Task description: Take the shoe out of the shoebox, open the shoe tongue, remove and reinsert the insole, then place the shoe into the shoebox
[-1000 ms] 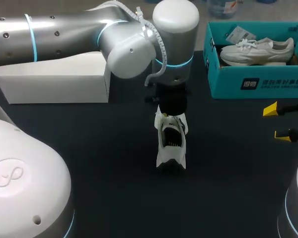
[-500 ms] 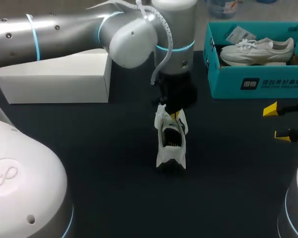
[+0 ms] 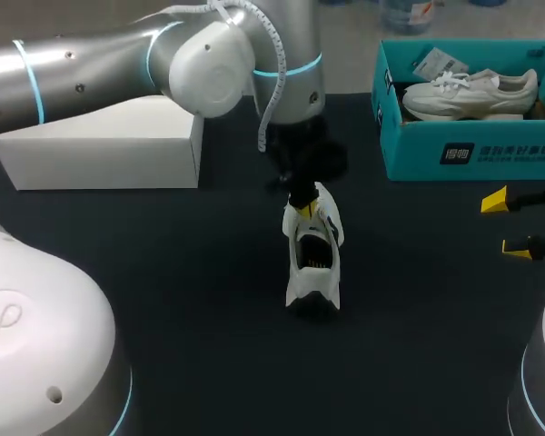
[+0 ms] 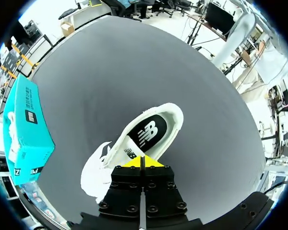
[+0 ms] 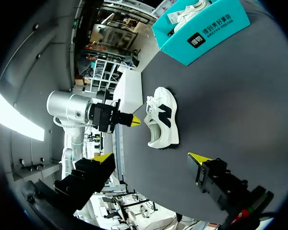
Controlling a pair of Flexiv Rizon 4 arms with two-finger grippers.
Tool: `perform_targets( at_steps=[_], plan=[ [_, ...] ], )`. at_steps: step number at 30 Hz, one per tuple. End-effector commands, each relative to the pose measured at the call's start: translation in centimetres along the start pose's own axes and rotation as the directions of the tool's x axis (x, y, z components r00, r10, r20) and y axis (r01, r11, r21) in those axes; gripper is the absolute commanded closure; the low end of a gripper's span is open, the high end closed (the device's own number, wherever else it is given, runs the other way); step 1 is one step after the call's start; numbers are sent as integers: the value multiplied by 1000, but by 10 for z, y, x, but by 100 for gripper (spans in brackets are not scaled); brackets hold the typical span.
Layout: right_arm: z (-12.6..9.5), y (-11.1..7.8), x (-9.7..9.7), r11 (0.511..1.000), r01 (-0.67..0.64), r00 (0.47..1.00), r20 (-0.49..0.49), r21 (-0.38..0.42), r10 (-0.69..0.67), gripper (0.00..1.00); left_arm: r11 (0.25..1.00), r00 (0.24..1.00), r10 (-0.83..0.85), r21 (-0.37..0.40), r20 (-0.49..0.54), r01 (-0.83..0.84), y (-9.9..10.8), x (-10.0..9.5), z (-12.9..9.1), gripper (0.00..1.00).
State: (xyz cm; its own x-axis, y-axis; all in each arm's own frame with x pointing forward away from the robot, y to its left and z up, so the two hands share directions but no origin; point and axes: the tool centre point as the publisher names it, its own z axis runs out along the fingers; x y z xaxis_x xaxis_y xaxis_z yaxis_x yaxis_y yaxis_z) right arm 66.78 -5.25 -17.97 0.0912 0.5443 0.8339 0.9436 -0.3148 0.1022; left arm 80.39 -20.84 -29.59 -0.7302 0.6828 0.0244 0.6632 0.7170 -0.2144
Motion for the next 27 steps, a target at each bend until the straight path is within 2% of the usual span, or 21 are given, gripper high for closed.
perform_targets(
  at_steps=[1,2,14,15,16,20,22,24,26,27],
  plan=[
    [-2,-4,0,1000,-2,1000,3,-6,2,0,868,878,-478,-138,34,477,-15,20,-10,100],
    [-2,-4,0,1000,-2,1000,3,-6,2,0,879,886,-460,-110,61,464,-17,23,-11,100],
    [-2,-4,0,1000,-2,1000,3,-6,2,0,879,886,-460,-110,61,464,-17,23,-11,100],
    [-2,-4,0,1000,-2,1000,3,-6,2,0,868,869,-492,-57,40,494,-21,27,-11,100],
    [-2,-4,0,1000,-2,1000,3,-6,2,0,865,866,-498,-41,46,499,-24,32,-11,100],
    [-2,-4,0,1000,-2,1000,3,-6,2,0,867,865,-495,-20,81,498,-38,49,-8,100],
    [-2,-4,0,1000,-2,1000,3,-6,2,0,862,861,-505,-5,65,506,-42,54,-7,56],
    [-2,-4,0,1000,-2,1000,3,-6,2,0,855,853,-514,-25,94,518,-48,59,-3,49],
    [-2,-4,0,1000,-2,1000,3,-6,2,0,838,835,-537,-32,118,544,-51,61,1,20],
    [-2,-4,0,1000,-2,1000,3,-6,2,0,828,824,-553,-31,124,561,-53,62,2,14]
  ],
)
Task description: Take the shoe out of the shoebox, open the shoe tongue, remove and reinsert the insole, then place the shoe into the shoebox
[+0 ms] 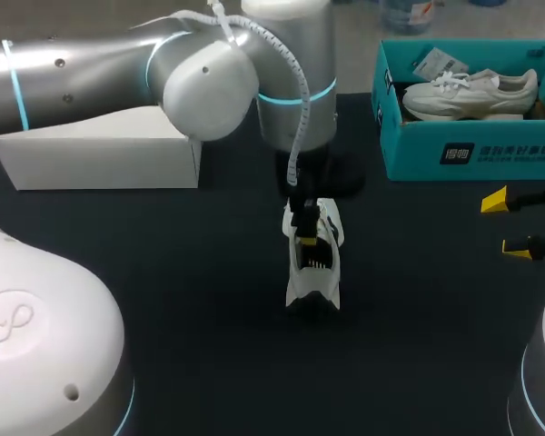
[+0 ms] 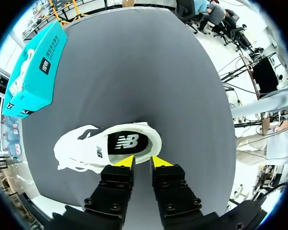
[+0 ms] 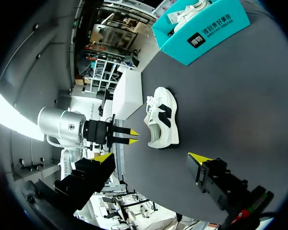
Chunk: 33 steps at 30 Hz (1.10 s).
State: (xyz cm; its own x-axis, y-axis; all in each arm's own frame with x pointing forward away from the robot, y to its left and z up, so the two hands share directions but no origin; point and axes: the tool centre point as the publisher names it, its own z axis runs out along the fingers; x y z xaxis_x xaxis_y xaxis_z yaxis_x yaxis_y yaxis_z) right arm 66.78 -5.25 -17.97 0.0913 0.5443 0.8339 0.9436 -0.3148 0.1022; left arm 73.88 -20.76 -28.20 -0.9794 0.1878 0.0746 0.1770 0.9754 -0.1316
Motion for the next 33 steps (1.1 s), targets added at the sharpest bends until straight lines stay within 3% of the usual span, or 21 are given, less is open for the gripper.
perform_targets(
  at_steps=[1,3,7,12,17,22,33],
  plan=[
    [-2,-4,0,1000,-2,1000,3,-6,2,0,998,996,-55,10,63,55,-1,17,4,12],
    [-2,-4,0,1000,-2,1000,3,-6,2,0,998,990,-69,3,127,69,-3,21,9,9],
    [-2,-4,0,1000,-2,1000,3,-6,2,0,998,994,-46,-29,101,49,-7,18,23,0],
    [-2,-4,0,1000,-2,1000,3,-6,2,0,998,992,-52,-33,112,57,-9,3,39,0],
    [-2,-4,0,1000,-2,1000,3,-6,2,0,998,995,-58,-25,85,60,-7,-1,50,0],
    [-2,-4,0,1000,-2,1000,3,-6,2,0,996,996,-87,-21,-9,87,-3,-5,67,0],
    [-2,-4,0,1000,-2,1000,3,-6,2,0,994,991,-108,-15,-84,107,-2,5,98,0]
  ],
)
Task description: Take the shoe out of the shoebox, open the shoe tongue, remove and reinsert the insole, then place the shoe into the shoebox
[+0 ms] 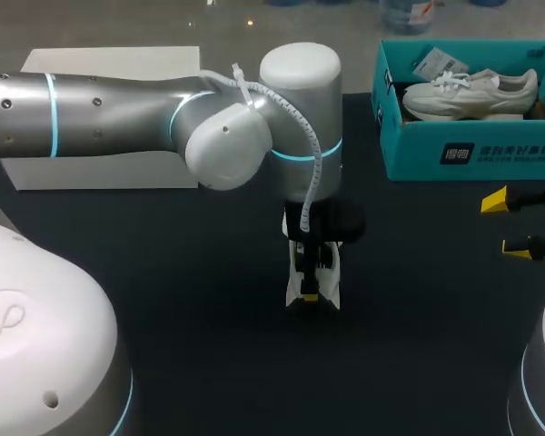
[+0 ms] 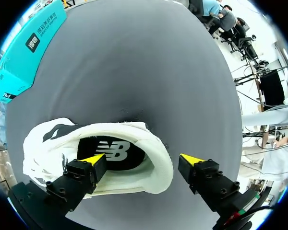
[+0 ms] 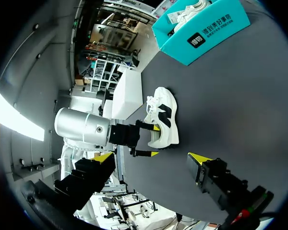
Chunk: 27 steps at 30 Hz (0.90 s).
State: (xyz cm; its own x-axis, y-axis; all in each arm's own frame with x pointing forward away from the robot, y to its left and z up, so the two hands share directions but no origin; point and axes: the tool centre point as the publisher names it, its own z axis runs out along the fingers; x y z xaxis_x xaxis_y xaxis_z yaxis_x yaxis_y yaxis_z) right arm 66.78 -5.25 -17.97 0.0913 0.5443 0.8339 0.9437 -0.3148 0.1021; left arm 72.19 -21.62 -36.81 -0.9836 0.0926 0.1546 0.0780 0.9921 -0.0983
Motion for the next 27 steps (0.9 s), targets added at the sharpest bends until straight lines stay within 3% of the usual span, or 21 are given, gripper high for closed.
perform_targets(
  at_steps=[1,10,18,27],
  plan=[
    [-2,-4,0,1000,-2,1000,3,-6,2,0,1000,1000,-10,23,-18,10,-3,-3,11,0],
    [-2,-4,0,1000,-2,1000,3,-6,2,0,1000,1000,0,3,-31,0,-6,2,24,0],
    [-2,-4,0,1000,-2,1000,3,-6,2,0,1000,1000,1,1,21,-2,-6,10,14,0],
    [-2,-4,0,1000,-2,1000,3,-6,2,0,1000,1000,-2,-17,-6,2,-5,17,25,3]
  ],
)
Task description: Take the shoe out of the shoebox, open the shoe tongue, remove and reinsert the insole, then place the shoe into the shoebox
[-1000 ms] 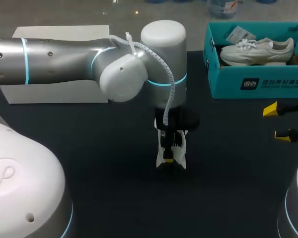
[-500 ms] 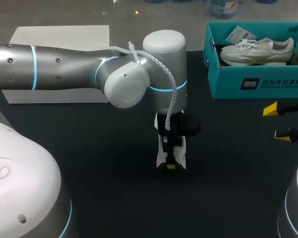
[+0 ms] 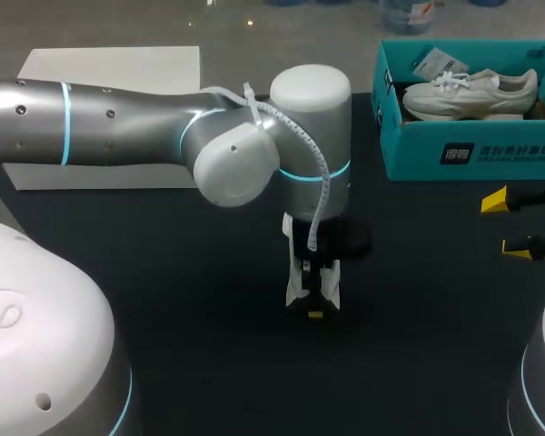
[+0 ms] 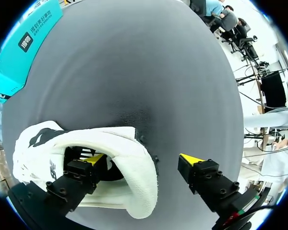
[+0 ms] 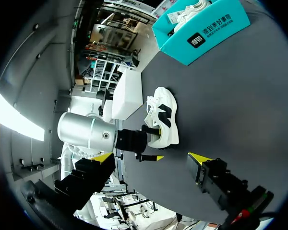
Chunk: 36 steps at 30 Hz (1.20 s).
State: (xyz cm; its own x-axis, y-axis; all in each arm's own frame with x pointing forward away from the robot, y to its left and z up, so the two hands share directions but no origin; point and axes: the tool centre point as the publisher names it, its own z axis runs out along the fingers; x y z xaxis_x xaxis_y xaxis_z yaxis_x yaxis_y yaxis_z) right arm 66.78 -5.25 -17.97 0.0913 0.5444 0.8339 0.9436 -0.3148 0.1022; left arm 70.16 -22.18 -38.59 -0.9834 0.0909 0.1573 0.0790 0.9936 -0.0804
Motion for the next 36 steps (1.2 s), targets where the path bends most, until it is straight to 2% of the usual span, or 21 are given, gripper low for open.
perform_targets(
  at_steps=[1,3,4,5,6,7,16,17,18,26,36],
  plan=[
    [-2,-4,0,1000,-2,1000,3,-6,2,0,1000,1000,-2,0,-8,2,1,1,4,4],
    [-2,-4,0,1000,-2,1000,3,-6,2,0,1000,1000,-10,5,-15,10,1,1,6,6],
    [-2,-4,0,1000,-2,1000,3,-6,2,0,1000,1000,-10,3,-16,10,1,2,7,24],
    [-2,-4,0,1000,-2,1000,3,-6,2,0,1000,1000,-18,4,-21,18,1,2,8,33],
    [-2,-4,0,1000,-2,1000,3,-6,2,0,1000,1000,-18,3,-23,18,1,3,9,37],
    [-2,-4,0,1000,-2,1000,3,-6,2,0,1000,999,-19,5,-25,20,2,4,10,49],
    [-2,-4,0,1000,-2,1000,3,-6,2,0,1000,999,-27,7,-39,27,3,7,10,69],
    [-2,-4,0,1000,-2,1000,3,-6,2,0,1000,999,-27,7,-40,28,4,8,10,78],
    [-2,-4,0,1000,-2,1000,3,-6,2,0,999,998,-30,10,-52,31,4,9,10,98],
    [-2,-4,0,1000,-2,1000,3,-6,2,0,1000,996,-14,16,-86,16,7,20,-5,100],
    [-2,-4,0,1000,-2,1000,3,-6,2,0,999,996,-43,8,-76,44,6,31,-63,100]
  ],
)
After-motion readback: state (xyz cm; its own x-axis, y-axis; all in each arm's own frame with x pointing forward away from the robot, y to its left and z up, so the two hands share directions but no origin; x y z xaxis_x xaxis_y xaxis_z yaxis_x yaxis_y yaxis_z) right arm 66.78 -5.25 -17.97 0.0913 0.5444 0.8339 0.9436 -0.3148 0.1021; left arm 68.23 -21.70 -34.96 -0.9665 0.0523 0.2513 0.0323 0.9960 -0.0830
